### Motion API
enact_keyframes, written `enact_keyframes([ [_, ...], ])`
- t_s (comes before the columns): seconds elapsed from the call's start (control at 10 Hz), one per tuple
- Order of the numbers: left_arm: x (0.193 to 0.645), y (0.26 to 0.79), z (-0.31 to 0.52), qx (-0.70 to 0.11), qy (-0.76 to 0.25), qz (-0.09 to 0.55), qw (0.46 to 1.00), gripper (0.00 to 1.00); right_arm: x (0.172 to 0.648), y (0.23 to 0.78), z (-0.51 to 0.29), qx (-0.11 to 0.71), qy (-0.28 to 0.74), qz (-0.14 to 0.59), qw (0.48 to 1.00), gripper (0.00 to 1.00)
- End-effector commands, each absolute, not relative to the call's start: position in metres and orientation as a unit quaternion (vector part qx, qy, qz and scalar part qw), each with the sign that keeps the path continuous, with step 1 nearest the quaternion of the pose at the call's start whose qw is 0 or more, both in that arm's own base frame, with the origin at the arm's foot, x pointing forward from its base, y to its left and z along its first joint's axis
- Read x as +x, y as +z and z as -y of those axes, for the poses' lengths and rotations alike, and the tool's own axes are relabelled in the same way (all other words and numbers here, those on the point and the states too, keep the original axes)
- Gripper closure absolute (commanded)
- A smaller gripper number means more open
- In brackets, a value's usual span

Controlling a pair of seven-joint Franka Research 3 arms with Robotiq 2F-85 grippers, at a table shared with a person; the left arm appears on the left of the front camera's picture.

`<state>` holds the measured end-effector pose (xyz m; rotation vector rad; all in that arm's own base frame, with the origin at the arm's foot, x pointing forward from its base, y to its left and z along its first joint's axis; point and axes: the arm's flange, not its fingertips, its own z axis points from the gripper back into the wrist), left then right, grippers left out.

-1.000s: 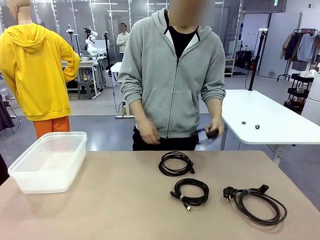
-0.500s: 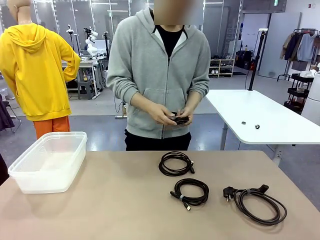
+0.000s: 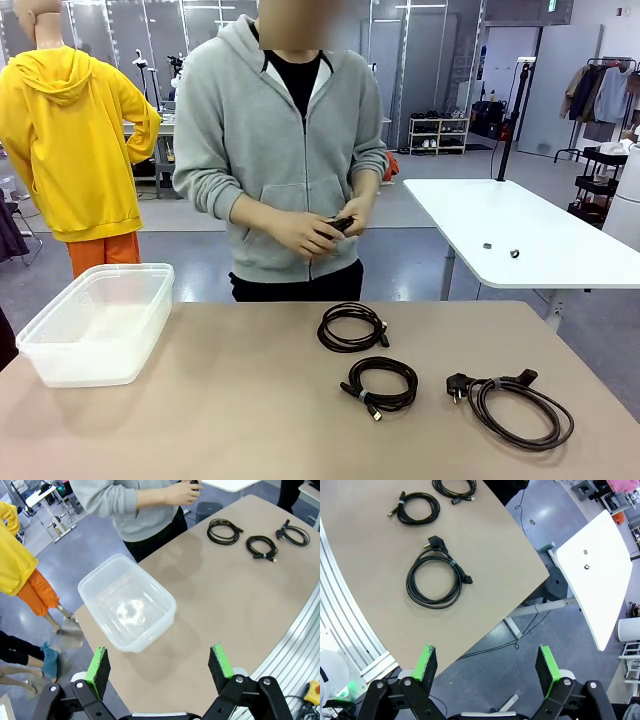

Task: Organize and store the cables.
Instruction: Place the Power Cable into the Organizing box.

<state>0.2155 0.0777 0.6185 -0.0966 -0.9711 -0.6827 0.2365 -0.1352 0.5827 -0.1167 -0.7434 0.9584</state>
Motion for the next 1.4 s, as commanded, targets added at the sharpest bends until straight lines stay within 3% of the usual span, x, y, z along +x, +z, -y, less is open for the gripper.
enact_keyframes([
  [0.0, 0.214, 0.619, -0.079, -0.042, -0.32, 0.458, 0.828, 0.0, 0.236, 0.583, 0.135, -0.055, 0.45, 0.349, 0.82, 0.0],
  [0.5, 0.214, 0.619, -0.079, -0.042, -0.32, 0.458, 0.828, 0.0, 0.323, 0.579, 0.081, -0.049, 0.577, 0.239, 0.779, 0.0],
  [0.8, 0.214, 0.619, -0.079, -0.042, -0.32, 0.458, 0.828, 0.0, 0.387, 0.532, 0.052, -0.012, 0.62, 0.195, 0.76, 0.0],
  [1.3, 0.214, 0.619, -0.079, -0.042, -0.32, 0.458, 0.828, 0.0, 0.43, 0.453, 0.031, 0.012, 0.655, 0.151, 0.741, 0.0],
])
